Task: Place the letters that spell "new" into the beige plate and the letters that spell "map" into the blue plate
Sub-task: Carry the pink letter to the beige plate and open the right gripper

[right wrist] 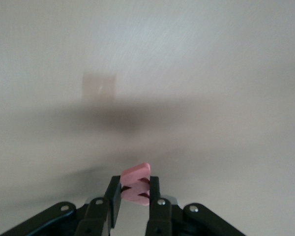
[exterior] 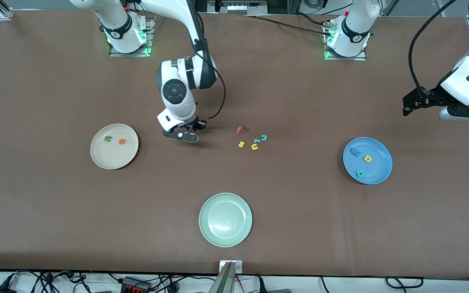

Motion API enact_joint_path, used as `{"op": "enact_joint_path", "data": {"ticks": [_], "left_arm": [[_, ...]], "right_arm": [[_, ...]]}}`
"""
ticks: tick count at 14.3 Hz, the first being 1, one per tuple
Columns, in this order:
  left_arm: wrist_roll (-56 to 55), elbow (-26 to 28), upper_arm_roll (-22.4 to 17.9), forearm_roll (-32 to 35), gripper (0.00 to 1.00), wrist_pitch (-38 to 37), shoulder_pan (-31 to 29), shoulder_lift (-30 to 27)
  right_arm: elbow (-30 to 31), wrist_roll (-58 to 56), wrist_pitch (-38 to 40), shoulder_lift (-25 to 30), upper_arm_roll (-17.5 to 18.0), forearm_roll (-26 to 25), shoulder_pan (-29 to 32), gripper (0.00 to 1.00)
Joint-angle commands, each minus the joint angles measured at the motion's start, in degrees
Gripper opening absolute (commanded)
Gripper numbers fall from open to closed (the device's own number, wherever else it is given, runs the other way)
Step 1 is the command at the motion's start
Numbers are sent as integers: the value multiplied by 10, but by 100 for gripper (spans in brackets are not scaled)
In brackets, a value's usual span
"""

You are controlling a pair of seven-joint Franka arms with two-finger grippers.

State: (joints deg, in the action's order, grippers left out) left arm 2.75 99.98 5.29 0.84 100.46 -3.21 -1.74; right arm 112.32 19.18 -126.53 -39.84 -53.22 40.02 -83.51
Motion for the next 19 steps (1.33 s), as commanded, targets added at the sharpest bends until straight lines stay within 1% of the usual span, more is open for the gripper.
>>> {"op": "enact_joint_path", "data": {"ticks": [1,3,4,6,8,12,15,17,19], "left_arm": [[8,-21,9,-9,100,-26,-9,1],[9,-26,9,-9,100,-28,-7,2],[10,-27,9,-9,100,-27,-7,5],[11,-27,9,-9,100,-28,-8,5],[12,-27,9,-9,100,-29,-8,5],[13,-27,9,-9,100,-28,-8,6],[11,-28,9,-8,100,-27,-7,6],[10,-28,9,-9,100,-28,-7,6],[10,-28,9,-9,100,-28,-7,6]], "right_arm": [[10,-93,56,12,-70,-2,18,23],[9,-195,109,10,-82,-2,86,24],[10,-247,123,11,-86,-2,119,24],[16,-330,131,9,-87,-2,179,24],[17,-380,130,-1,-87,-3,217,24],[13,-382,100,-18,-84,-2,222,24],[13,-382,60,-47,-81,-3,223,24],[13,-386,45,-52,-71,-2,229,24],[13,-388,41,-55,-51,-1,244,24]]}}
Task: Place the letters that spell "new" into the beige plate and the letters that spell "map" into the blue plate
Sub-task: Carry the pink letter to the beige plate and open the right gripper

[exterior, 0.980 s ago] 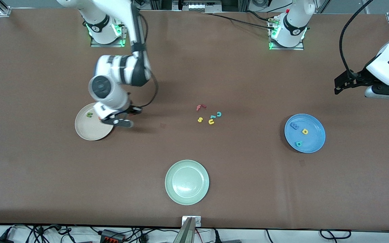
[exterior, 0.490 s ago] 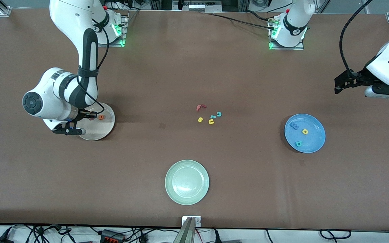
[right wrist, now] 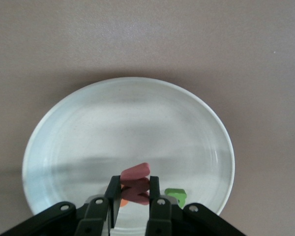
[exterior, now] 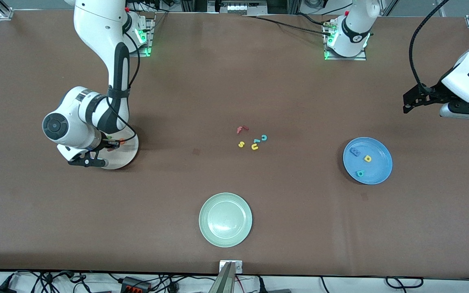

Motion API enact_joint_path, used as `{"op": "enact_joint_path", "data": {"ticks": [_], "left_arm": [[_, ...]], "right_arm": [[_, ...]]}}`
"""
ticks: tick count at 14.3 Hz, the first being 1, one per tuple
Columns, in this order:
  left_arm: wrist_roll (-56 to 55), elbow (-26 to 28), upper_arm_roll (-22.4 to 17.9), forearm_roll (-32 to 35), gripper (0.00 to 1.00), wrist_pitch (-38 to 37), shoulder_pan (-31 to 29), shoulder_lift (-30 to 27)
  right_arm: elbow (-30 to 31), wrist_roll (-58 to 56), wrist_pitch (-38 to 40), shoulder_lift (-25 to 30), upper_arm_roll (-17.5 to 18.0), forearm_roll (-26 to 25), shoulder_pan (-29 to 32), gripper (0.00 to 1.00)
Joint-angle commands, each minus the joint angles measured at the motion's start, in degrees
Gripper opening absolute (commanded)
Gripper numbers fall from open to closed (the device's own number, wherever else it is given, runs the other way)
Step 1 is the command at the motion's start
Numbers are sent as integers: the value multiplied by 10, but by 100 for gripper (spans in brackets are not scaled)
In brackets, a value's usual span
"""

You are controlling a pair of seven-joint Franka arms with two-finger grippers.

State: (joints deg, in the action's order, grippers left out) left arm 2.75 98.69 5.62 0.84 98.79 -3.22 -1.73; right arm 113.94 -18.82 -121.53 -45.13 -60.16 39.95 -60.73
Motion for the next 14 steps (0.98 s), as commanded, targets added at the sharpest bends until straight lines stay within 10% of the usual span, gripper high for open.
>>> {"op": "enact_joint_path", "data": {"ticks": [1,2,4,14], "left_arm": [[10,-15,5,-9,100,-11,-6,6],[10,-15,5,-9,100,-11,-6,6],[9,-15,6,-9,100,-11,-6,6],[11,-15,5,-8,100,-11,-6,6]], "right_arm": [[-3,-8,-9,-1,24,0,21,25],[-3,-8,-9,-1,26,0,21,33],[-3,-5,-8,-1,26,1,20,100],[-49,-2,1,6,3,14,57,100]]}}
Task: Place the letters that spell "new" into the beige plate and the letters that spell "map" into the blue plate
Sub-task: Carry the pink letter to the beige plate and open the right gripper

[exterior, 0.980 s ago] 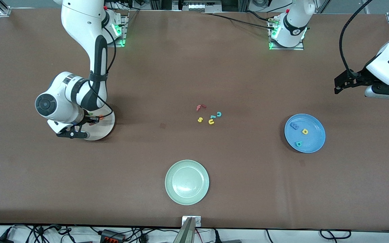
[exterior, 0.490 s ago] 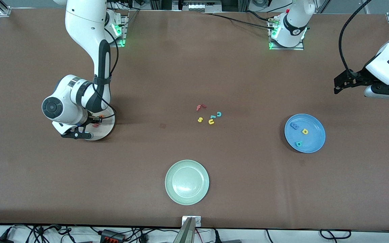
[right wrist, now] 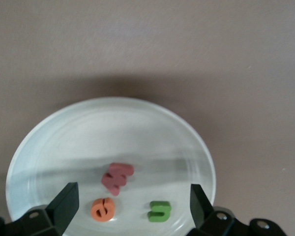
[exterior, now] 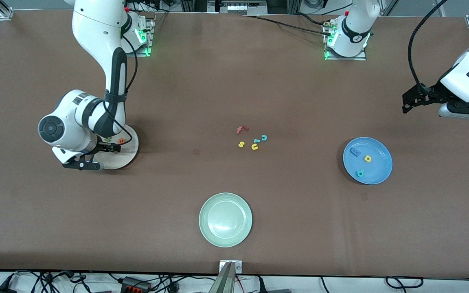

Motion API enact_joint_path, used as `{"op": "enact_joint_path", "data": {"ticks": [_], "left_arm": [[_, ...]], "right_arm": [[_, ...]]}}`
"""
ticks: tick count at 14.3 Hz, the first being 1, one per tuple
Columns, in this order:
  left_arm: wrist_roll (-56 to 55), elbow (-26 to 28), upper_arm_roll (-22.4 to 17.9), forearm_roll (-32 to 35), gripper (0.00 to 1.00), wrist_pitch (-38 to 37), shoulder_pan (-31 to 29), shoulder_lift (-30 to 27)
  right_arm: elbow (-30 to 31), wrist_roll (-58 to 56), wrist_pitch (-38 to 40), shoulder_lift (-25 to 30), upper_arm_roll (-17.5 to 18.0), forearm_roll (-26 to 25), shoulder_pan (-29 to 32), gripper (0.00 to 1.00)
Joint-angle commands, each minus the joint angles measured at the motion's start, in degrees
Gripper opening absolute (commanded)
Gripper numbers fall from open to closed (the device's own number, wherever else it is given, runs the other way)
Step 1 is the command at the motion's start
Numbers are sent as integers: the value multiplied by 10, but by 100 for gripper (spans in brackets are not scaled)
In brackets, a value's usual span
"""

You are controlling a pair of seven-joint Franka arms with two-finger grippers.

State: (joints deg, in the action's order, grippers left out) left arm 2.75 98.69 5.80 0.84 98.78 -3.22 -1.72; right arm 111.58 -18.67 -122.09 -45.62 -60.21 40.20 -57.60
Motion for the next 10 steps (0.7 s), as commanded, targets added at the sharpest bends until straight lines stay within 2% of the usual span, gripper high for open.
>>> {"op": "enact_joint_path", "data": {"ticks": [1,3,5,6,10], "left_arm": [[11,-15,4,-7,100,-10,-6,6],[12,-15,4,-7,100,-10,-6,6],[12,-15,4,-7,100,-9,-6,6],[12,-15,4,-6,100,-9,-6,6],[13,-15,4,-6,100,-8,-6,7]], "right_arm": [[-37,-3,12,11,4,23,34,100],[-71,-1,44,11,4,44,46,100],[-109,10,51,28,32,30,79,100],[-119,20,50,53,64,13,106,100],[-148,145,49,161,237,-143,228,100]]}}
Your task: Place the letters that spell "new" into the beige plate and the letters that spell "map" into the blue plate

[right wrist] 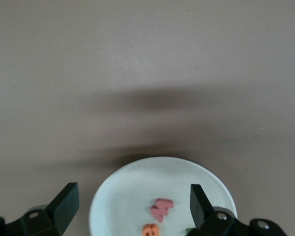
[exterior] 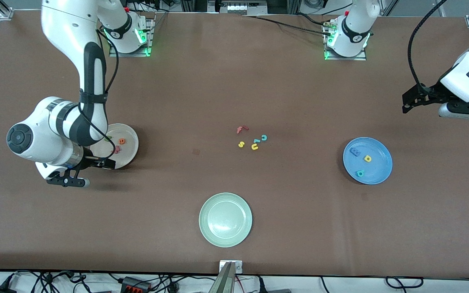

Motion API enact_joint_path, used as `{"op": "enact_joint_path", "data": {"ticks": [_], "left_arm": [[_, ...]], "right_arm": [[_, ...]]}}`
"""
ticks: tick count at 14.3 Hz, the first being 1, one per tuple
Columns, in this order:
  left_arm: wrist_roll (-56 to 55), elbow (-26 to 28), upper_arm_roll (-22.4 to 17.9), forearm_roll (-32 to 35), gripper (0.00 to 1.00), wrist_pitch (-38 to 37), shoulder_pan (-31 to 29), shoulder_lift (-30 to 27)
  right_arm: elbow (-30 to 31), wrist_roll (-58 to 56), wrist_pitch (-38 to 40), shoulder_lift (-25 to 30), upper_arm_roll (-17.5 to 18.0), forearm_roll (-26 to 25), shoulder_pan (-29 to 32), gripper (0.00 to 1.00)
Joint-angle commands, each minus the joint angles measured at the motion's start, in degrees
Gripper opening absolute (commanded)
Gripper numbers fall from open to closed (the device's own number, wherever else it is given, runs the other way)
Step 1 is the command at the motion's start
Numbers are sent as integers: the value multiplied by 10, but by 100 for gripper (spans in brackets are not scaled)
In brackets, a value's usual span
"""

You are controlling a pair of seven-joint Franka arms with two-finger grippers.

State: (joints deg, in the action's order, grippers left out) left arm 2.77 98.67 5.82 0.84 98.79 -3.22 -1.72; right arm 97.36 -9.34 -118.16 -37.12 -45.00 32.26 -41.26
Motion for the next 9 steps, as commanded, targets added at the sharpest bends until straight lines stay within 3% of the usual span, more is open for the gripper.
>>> {"op": "enact_joint_path", "data": {"ticks": [1,4,7,9], "left_arm": [[13,-15,4,-6,100,-8,-6,7],[14,-15,4,-6,100,-7,-6,7],[14,-15,4,-6,100,-7,-5,7],[14,-15,4,-7,100,-7,-5,7]], "right_arm": [[-8,72,10,103,124,-99,88,100],[-32,88,28,164,210,-172,173,100],[-105,82,94,179,306,-268,281,100],[-118,79,113,200,368,-297,355,100]]}}
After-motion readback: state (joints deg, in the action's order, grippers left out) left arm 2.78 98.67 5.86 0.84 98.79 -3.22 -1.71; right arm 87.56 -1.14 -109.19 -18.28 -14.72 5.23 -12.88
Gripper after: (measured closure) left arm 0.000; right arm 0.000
